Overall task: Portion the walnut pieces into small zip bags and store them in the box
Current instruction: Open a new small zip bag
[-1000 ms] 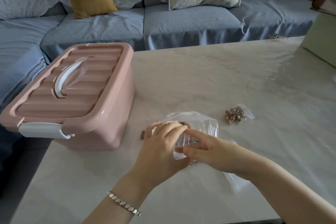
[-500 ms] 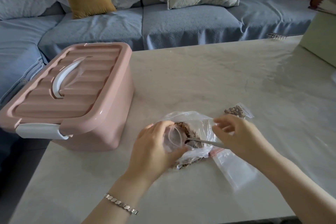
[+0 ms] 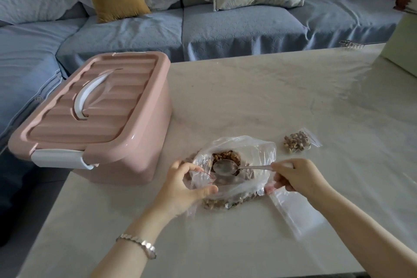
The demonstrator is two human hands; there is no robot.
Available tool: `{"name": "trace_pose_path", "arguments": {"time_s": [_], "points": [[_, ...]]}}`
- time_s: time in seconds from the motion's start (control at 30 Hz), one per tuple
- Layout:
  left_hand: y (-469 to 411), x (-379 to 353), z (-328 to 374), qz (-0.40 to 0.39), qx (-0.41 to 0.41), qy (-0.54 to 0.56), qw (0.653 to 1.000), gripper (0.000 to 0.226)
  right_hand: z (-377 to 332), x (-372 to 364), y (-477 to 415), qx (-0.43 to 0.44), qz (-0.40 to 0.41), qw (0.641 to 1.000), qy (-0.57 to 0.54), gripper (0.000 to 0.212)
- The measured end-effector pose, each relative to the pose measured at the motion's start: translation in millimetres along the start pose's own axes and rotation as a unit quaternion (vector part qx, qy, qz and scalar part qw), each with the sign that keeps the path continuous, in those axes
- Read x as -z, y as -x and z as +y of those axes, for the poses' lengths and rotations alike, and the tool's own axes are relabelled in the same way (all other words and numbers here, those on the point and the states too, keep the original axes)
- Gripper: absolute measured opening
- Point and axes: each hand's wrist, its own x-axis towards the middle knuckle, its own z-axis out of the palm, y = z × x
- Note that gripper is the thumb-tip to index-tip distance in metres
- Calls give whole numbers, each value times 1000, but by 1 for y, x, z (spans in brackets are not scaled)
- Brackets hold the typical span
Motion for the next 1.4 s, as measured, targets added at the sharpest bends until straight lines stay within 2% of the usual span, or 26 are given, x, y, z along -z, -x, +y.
{"name": "trace_pose_path", "arguments": {"time_s": [0.1, 0.27, 0.47, 0.57, 0.67, 0.83, 0.93, 1.2, 1.4], "points": [[-13, 0, -9, -35, 9, 20, 999, 66, -5, 0, 11, 68, 48, 996, -40, 20], [-24, -2, -13, -72, -10, 21, 997, 62, -3, -5, 18, 169, 111, 979, -16, 19], [-22, -5, -13, -65, -14, 44, 997, 80, 4, -36, 9, 195, 85, 975, 65, 20], [-22, -7, -16, -57, -20, 56, 997, 69, 8, -37, 10, 200, 47, 974, 96, 20], [-24, -8, -23, -48, -24, 64, 997, 60, 11, -33, 18, 175, 4, 981, 84, 23], [-22, -13, -24, -67, -21, 85, 994, 58, 11, -32, 21, 59, -30, 996, -57, 22], [-19, -13, -21, -69, -17, 91, 993, 59, 4, -30, 22, 3, -55, 990, -132, 19], [-11, 1, -18, -35, -45, 84, 995, 71, 3, -9, 21, -62, -58, 976, -202, 19], [-3, 11, -4, 111, -92, 24, 989, 57, 1, 12, 26, -47, -40, 976, -209, 19]]}}
